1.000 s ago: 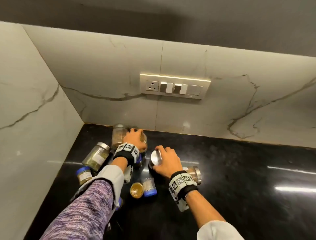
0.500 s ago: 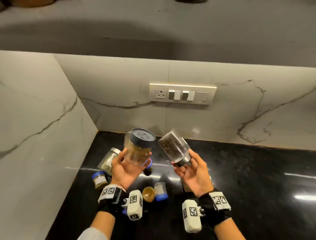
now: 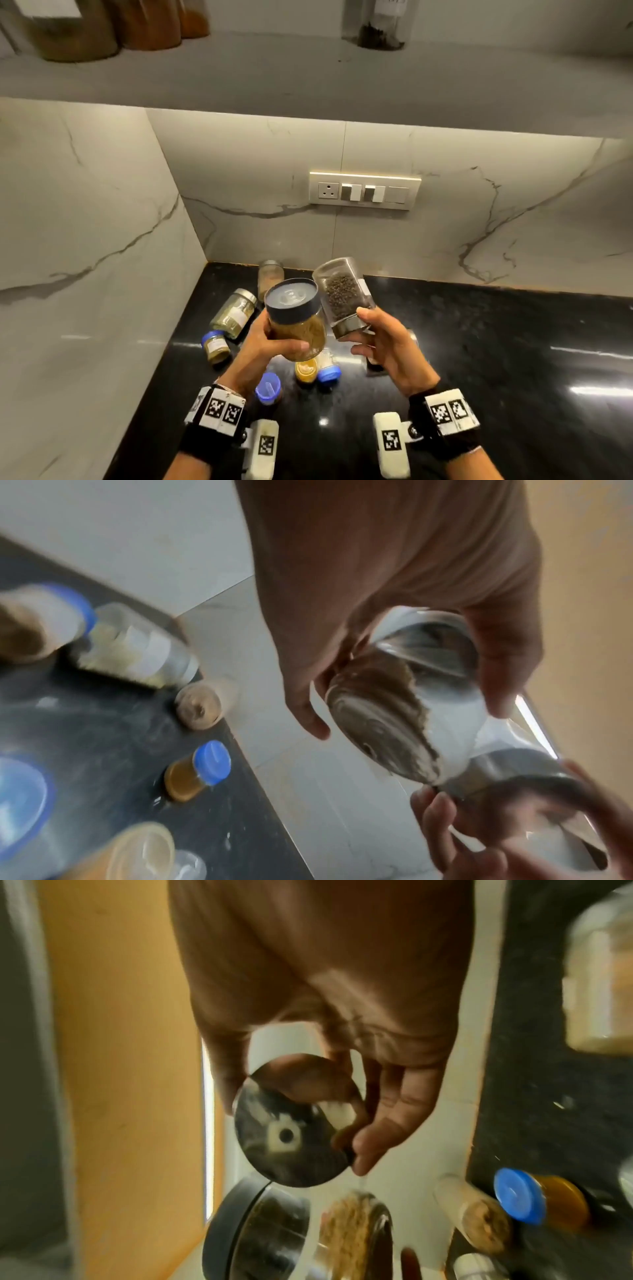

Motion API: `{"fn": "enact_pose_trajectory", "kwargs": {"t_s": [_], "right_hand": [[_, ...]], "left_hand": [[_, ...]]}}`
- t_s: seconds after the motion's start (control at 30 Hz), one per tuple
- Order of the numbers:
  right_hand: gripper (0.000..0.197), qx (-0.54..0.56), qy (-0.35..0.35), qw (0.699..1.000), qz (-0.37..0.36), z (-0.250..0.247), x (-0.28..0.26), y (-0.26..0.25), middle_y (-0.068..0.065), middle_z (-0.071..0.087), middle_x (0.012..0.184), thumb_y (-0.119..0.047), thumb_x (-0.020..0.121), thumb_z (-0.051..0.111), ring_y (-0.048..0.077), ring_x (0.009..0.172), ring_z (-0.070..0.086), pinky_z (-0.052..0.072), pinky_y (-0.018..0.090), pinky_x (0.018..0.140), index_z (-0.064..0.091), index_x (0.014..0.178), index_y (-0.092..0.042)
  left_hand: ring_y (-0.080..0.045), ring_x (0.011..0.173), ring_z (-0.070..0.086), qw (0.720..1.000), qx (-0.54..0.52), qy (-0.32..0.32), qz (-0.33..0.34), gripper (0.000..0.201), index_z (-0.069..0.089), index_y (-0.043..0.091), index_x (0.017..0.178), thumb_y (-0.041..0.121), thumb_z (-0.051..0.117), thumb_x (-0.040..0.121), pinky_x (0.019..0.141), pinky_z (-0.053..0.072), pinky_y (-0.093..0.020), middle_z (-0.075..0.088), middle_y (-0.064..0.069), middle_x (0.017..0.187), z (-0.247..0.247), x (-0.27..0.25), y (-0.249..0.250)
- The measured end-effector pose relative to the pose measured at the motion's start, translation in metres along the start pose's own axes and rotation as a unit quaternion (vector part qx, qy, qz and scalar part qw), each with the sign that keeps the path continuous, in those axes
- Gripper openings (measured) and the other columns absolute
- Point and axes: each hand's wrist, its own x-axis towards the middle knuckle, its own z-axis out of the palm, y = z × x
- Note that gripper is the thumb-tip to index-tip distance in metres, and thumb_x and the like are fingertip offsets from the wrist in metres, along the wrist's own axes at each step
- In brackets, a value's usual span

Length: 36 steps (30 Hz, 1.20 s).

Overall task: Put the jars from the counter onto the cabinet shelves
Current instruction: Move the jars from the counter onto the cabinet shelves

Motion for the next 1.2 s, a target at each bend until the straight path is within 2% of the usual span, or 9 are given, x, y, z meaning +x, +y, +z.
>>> {"fn": "enact_pose_trajectory", "kwargs": {"t_s": [0.17,0.33,0.43,0.53,0.63,0.83,1.0,1.1,1.2], "right_hand": [[0.042,-0.125,0.041,0.988,-0.080,0.027,-0.024,-0.052,0.007,0.075,0.090,-0.037,0.086,0.078,0.024,0.079,0.068,0.048,0.027,0.060,0.068,0.114,-0.009],[0.061,-0.241,0.106,0.940,-0.215,0.063,-0.049,-0.111,0.004,0.080,0.098,-0.062,0.073,0.076,0.016,0.080,0.074,0.052,0.027,0.060,0.068,0.117,-0.020],[0.066,-0.299,0.117,0.902,-0.289,0.087,-0.072,-0.143,0.000,0.080,0.095,-0.071,0.069,0.069,0.009,0.080,0.072,0.053,0.023,0.062,0.066,0.118,-0.028],[0.058,-0.297,0.117,0.879,-0.355,0.109,-0.088,-0.171,-0.001,0.079,0.088,-0.067,0.068,0.072,0.005,0.074,0.070,0.051,0.019,0.059,0.071,0.111,-0.028],[0.041,-0.305,0.107,0.858,-0.399,0.133,-0.097,-0.200,-0.001,0.080,0.082,-0.049,0.076,0.084,0.005,0.073,0.072,0.048,0.014,0.059,0.073,0.108,-0.026],[0.048,-0.329,0.104,0.811,-0.473,0.170,-0.099,-0.262,0.000,0.079,0.087,-0.061,0.071,0.075,0.008,0.078,0.071,0.047,0.025,0.068,0.073,0.108,-0.031],[0.070,-0.398,0.141,0.765,-0.487,0.193,-0.073,-0.309,-0.003,0.076,0.104,-0.075,0.064,0.068,0.018,0.097,0.072,0.058,0.038,0.080,0.070,0.120,-0.032],[0.066,-0.438,0.143,0.753,-0.470,0.200,-0.056,-0.329,-0.004,0.075,0.104,-0.075,0.064,0.068,0.019,0.097,0.071,0.062,0.049,0.088,0.071,0.114,-0.032],[0.064,-0.481,0.149,0.737,-0.450,0.202,-0.040,-0.345,-0.003,0.075,0.097,-0.077,0.062,0.067,0.020,0.090,0.072,0.064,0.052,0.083,0.071,0.109,-0.034]], "left_hand": [[-0.026,0.116,0.070,0.988,0.069,0.086,0.112,0.093,0.055,0.015,0.138,0.026,0.099,0.056,0.094,0.058,-0.041,0.073,-0.009,0.122,-0.014,-0.016,0.035],[-0.043,0.085,0.070,0.984,0.025,0.022,0.174,0.059,0.046,-0.013,0.132,-0.009,0.078,0.083,0.071,0.058,-0.044,0.068,-0.030,0.098,-0.017,-0.030,0.095],[-0.045,0.093,0.067,0.979,0.051,0.055,0.190,0.078,0.044,-0.007,0.136,0.014,0.090,0.075,0.076,0.058,-0.048,0.067,-0.023,0.107,-0.016,-0.040,0.125],[-0.017,0.107,0.071,0.945,0.109,0.153,0.267,0.085,0.052,0.018,0.138,0.031,0.090,0.063,0.081,0.060,-0.024,0.070,-0.004,0.120,-0.012,-0.062,0.166],[-0.019,0.114,0.069,0.919,0.137,0.189,0.318,0.087,0.051,0.032,0.137,0.048,0.094,0.063,0.095,0.060,-0.036,0.070,0.003,0.124,-0.020,-0.077,0.216],[-0.012,0.119,0.060,0.865,0.179,0.250,0.396,0.095,0.036,0.020,0.147,0.031,0.091,0.071,0.096,0.055,-0.030,0.058,0.003,0.134,-0.054,-0.080,0.323],[-0.021,0.121,0.056,0.787,0.356,0.352,0.360,0.116,0.044,0.026,0.139,0.088,0.077,0.047,0.100,0.055,-0.044,0.052,0.001,0.132,-0.070,-0.035,0.376],[-0.026,0.120,0.058,0.779,0.389,0.355,0.340,0.115,0.039,0.021,0.142,0.072,0.086,0.051,0.106,0.050,-0.041,0.053,-0.004,0.135,-0.057,-0.011,0.389],[-0.038,0.125,0.056,0.771,0.425,0.339,0.330,0.127,0.003,0.022,0.160,0.051,0.089,0.070,0.107,0.047,-0.044,0.046,-0.019,0.148,-0.048,0.011,0.392]]}}
